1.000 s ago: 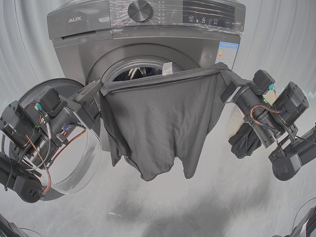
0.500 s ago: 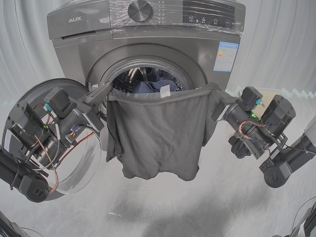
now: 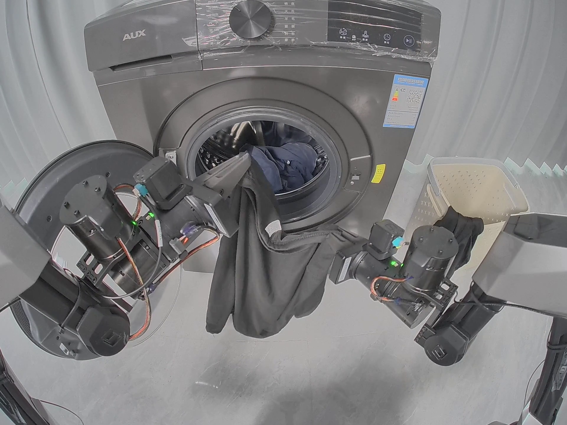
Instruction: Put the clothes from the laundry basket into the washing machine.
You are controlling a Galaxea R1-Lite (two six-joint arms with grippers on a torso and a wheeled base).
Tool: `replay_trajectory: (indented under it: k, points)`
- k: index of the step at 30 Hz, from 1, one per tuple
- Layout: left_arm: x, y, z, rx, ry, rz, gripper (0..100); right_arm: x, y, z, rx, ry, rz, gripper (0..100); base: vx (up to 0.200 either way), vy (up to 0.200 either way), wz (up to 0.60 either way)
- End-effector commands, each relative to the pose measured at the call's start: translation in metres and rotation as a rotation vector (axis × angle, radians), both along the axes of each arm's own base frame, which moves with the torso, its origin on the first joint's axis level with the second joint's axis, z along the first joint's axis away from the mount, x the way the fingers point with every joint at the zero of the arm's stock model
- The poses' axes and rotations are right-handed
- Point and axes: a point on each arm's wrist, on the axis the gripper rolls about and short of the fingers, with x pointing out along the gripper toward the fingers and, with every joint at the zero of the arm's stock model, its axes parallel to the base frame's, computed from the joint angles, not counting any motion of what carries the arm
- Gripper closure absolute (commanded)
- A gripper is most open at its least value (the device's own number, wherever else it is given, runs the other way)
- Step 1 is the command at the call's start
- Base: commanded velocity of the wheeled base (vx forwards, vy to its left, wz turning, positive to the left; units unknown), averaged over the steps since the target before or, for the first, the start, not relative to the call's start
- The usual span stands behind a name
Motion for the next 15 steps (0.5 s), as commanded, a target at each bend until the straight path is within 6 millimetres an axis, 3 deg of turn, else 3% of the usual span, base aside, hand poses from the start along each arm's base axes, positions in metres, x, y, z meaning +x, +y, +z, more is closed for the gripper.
replay_trajectory:
  k: [1, 9, 15]
  points:
    - [0.005, -0.005, -0.005, 0.005, 0.009, -0.005, 100, 0.002, 0.006, -0.03, -0.052, 0.067, 0.01, 0, 0.0, 0.0, 0.0]
    - [0.007, -0.006, 0.002, -0.009, -0.014, -0.002, 100, -0.005, 0.01, -0.046, -0.088, 0.11, 0.022, 0, 0.0, 0.0, 0.0]
    - [0.008, -0.006, 0.003, -0.013, -0.02, -0.002, 100, -0.03, 0.004, -0.065, -0.166, 0.196, 0.087, 0, 0.0, 0.0, 0.0]
